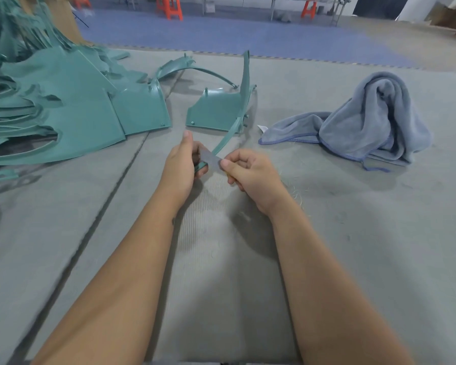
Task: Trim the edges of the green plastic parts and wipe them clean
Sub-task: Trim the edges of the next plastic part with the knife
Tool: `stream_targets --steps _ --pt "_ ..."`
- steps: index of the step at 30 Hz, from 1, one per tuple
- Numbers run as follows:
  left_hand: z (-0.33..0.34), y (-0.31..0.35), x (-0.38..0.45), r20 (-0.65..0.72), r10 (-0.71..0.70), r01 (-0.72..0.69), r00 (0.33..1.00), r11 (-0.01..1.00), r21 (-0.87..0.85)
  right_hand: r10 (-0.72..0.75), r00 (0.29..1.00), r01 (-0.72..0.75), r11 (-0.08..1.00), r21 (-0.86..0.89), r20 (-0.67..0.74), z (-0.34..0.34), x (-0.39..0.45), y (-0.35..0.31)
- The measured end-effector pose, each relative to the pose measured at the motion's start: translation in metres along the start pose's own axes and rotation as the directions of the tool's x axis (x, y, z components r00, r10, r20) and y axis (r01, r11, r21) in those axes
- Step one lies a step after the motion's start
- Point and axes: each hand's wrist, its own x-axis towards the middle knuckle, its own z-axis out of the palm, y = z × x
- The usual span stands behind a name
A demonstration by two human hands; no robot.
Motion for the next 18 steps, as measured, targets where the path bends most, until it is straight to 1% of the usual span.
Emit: stream_targets --steps 3,8,10,12,14,16,18 --pt "-0.001 -0.002 0.0 0.001 -0.002 0.002 1.0 1.0 -0.008 -0.013 1.0 0.014 0.998 -0.056 0.01 0.001 0.0 0.001" --pt "-0.001 -0.002 0.002 0.0 -0.031 0.031 1.0 0.998 -0.063 -0.013 0.999 0.012 0.999 -0.053 -0.029 0.0 0.001 0.004" --pt "-0.002 -0.002 0.003 0.004 -0.021 0.021 1.0 0.999 -0.045 0.0 0.995 0.004 0.999 0.04 -0.098 -0.001 0.003 0.004" --pt "-0.004 -0.003 0.003 0.037 0.002 -0.002 0.999 1.0 0.0 0.048 0.982 -0.009 0.978 0.208 -0.182 -0.008 0.006 0.004" --pt "-0.006 -0.002 0.003 0.055 0.005 -0.006 0.998 0.999 0.034 0.095 0.97 -0.012 0.939 0.344 -0.226 -0.014 0.009 0.005" --pt "-0.008 -0.001 0.003 0.046 0.001 -0.003 0.999 0.999 0.052 0.122 0.96 -0.01 0.916 0.401 -0.254 -0.016 0.011 0.008" --pt "-0.008 0.0 0.001 0.054 0.019 -0.023 0.998 0.997 0.074 0.136 0.95 -0.012 0.914 0.405 -0.279 -0.014 0.012 0.01"
